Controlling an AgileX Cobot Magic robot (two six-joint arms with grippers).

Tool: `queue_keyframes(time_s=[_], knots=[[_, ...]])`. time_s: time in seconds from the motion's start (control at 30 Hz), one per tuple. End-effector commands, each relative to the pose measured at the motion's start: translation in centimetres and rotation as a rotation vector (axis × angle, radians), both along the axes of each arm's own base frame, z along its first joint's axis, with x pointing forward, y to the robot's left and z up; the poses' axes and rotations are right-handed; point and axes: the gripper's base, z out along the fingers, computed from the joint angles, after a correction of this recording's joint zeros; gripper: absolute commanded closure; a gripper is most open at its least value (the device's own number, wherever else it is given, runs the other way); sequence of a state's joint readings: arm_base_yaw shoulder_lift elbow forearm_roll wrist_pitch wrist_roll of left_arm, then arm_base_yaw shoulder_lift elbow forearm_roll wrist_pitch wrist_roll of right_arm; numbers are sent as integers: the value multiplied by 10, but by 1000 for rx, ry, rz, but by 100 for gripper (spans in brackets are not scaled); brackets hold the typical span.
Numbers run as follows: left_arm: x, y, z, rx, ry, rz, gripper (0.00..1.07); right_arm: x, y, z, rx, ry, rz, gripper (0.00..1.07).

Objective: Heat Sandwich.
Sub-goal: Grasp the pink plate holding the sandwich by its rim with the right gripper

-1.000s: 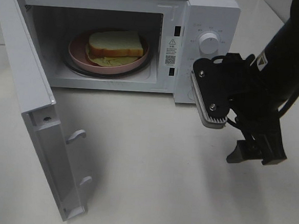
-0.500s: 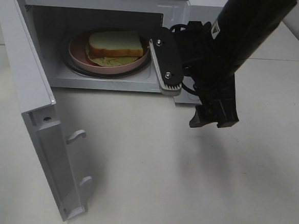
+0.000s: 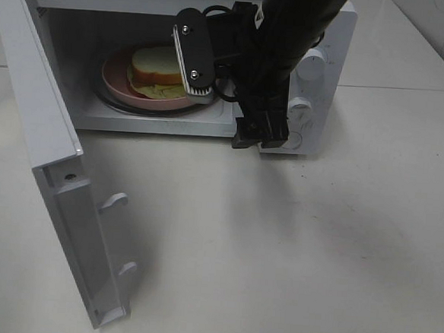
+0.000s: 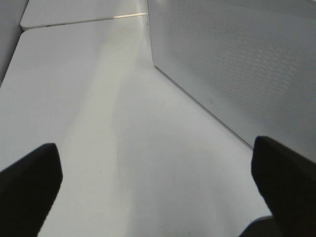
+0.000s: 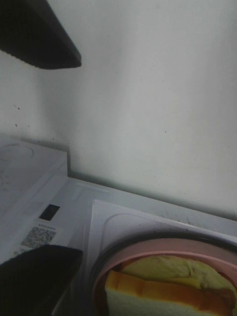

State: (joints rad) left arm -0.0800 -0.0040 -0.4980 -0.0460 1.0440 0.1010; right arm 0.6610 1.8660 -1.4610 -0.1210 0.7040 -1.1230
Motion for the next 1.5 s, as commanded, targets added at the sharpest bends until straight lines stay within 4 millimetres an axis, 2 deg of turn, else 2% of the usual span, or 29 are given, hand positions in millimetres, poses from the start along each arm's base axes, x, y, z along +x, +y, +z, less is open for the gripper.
queue_keyframes(time_s=[0.03,0.17,0.33,0.6,0.93,1.03,1.3,1.4,1.5], knots=[[-3,0,0,-9,-35,2,5,8,9,-3,6,-10,6,17],[-3,0,0,-9,-35,2,5,24,21,-13,12,-17,6,18],[-3,0,0,-9,-35,2,5,35,30,-22,14,-16,6,18],[-3,0,0,-9,-35,2,5,61,53,-48,42,-11,-1,19],[-3,0,0,-9,-35,2,5,81,70,-68,62,-17,-6,21],[-3,0,0,-9,-35,2,5,89,76,-82,64,-8,-11,22],[-3,0,0,-9,-35,2,5,100,75,-100,79,15,-38,24],[-3,0,0,-9,-35,2,5,103,73,-101,78,20,-46,26],[-3,0,0,-9,-35,2,5,103,72,-101,78,23,-49,37]])
